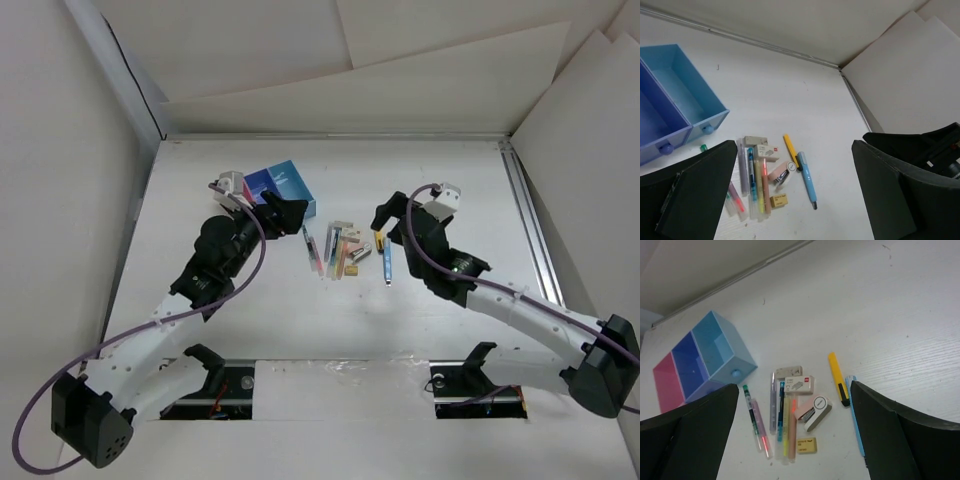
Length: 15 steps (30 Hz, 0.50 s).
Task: Sort the stationery into containers
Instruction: Pick up the pen from the center of the board.
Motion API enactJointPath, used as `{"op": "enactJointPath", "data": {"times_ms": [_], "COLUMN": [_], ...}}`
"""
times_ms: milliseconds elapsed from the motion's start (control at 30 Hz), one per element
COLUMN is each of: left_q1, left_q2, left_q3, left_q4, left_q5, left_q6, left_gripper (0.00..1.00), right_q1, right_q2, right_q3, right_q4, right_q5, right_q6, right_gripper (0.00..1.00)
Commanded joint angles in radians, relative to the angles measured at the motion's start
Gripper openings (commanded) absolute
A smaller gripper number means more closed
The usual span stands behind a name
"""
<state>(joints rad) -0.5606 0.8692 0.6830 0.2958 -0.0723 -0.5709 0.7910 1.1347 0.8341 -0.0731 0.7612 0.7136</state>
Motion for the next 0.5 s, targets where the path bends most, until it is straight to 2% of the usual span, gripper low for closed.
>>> {"op": "enactJointPath", "data": {"times_ms": [0,33,133,167,200,267,300,333,433,467], "left_q1": [0.007,0.007,-0.027,-0.066,-0.09,-0.166,-0.186,-0.206,-0.257,-0.257], "left_q2": [0.036,0.053,0.144,0.177,0.209,0.296,0.319,0.338,0.375,0.375], "left_q3": [-0.011,-0.011,-0.023,-0.014,0.001,0.056,0.076,0.091,0.127,0.127], "left_q4": [0.101,0.115,0.187,0.187,0.175,0.122,0.103,0.085,0.046,0.022], "left_q5": [0.075,0.1,0.176,0.177,0.164,0.085,0.062,0.022,-0.038,-0.065], "left_q6": [0.023,0.023,0.023,0.023,0.023,0.054,0.065,0.074,0.108,0.108], "left_gripper": [1.0,1.0,1.0,1.0,0.99,0.78,0.65,0.52,0.32,0.29], "right_q1": [-0.015,-0.015,-0.035,-0.035,-0.035,-0.047,-0.059,-0.059,-0.084,-0.094], "right_q2": [-0.044,-0.044,-0.044,-0.044,-0.044,-0.044,-0.044,-0.058,-0.085,-0.085], "right_q3": [-0.012,-0.012,-0.001,-0.001,0.009,0.01,0.01,0.01,0.01,0.01], "right_q4": [0.049,0.049,0.049,0.036,0.026,0.015,0.003,0.002,-0.01,-0.02], "right_q5": [0.036,0.036,0.014,0.013,0.013,0.013,0.013,0.013,0.013,0.003], "right_q6": [0.023,0.023,0.023,0.023,0.023,0.023,0.023,0.033,0.044,0.044], "right_gripper": [0.98,0.98,0.87,0.74,0.66,0.48,0.31,0.23,0.05,0.02]}}
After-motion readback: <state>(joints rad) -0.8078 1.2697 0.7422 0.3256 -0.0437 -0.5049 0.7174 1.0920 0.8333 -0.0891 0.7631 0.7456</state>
